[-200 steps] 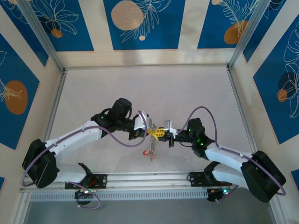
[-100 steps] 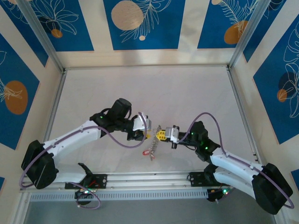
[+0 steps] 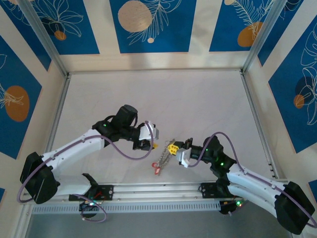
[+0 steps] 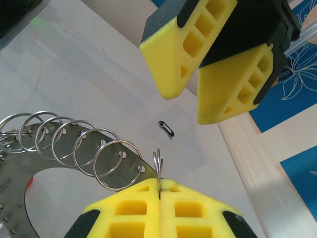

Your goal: Put the keys on the keyring

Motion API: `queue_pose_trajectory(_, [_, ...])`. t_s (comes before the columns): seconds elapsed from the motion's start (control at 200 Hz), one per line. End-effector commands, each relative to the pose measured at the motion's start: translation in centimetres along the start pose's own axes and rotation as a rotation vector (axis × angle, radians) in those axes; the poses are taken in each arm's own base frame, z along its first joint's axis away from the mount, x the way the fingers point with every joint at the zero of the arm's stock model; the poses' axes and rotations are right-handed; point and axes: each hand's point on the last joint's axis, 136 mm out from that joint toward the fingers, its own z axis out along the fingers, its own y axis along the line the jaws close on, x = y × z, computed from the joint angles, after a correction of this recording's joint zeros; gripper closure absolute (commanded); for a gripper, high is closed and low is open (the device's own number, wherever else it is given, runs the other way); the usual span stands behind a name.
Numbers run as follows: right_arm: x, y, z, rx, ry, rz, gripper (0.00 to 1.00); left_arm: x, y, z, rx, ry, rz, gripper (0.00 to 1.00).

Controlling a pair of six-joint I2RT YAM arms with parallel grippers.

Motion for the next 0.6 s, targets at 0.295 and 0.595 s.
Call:
queue_pose_trajectory(0.295, [-1.1, -1.5, -0.2, 0.061, -0.027, -0.077, 1.00, -0.7, 0.1, -0.7, -0.015, -0.016, 0.041, 0.66])
queue_pose_trajectory(0.595, [-1.3, -2.7, -0.3, 0.089, -0.038, 0.046, 1.00, -1.6, 0.0, -1.1, -0.037, -0.078, 0.063, 0.67])
